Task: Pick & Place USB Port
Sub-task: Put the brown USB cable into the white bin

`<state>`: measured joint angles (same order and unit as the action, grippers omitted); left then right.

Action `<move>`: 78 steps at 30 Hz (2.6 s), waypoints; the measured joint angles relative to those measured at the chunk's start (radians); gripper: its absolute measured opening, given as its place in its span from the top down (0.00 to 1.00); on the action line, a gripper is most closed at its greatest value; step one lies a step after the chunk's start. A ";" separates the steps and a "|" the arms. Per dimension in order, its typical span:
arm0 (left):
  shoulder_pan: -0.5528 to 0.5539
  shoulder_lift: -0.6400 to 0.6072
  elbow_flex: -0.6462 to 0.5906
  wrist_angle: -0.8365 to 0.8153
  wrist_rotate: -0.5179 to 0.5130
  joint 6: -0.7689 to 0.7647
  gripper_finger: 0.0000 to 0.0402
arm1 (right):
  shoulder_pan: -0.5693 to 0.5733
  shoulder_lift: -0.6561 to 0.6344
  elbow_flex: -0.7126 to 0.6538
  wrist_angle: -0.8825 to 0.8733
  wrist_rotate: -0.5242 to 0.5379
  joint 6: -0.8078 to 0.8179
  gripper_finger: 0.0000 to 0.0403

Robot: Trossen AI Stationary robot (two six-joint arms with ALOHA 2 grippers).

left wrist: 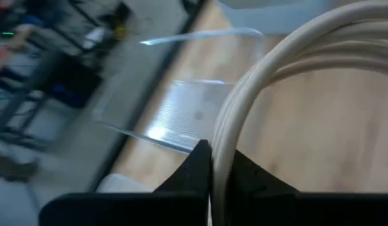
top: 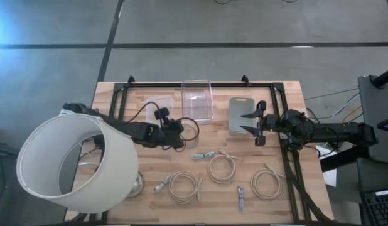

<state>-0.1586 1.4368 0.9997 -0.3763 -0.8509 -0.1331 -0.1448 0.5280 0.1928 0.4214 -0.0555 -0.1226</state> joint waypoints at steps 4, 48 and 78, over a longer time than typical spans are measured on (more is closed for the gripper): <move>0.004 -0.003 0.013 0.001 -0.132 -0.056 0.94 | 0.000 0.004 0.000 -0.003 0.000 0.000 0.50; 0.477 -0.064 0.060 -0.664 0.168 -0.473 0.93 | 0.000 0.006 0.000 -0.028 0.003 0.007 0.50; 0.532 0.037 0.060 -0.603 0.189 -0.295 0.94 | 0.000 0.006 0.000 -0.028 0.003 -0.010 0.50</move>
<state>0.3736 1.4738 1.0595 -0.9796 -0.6616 -0.4277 -0.1444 0.5339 0.1925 0.3931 -0.0521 -0.1328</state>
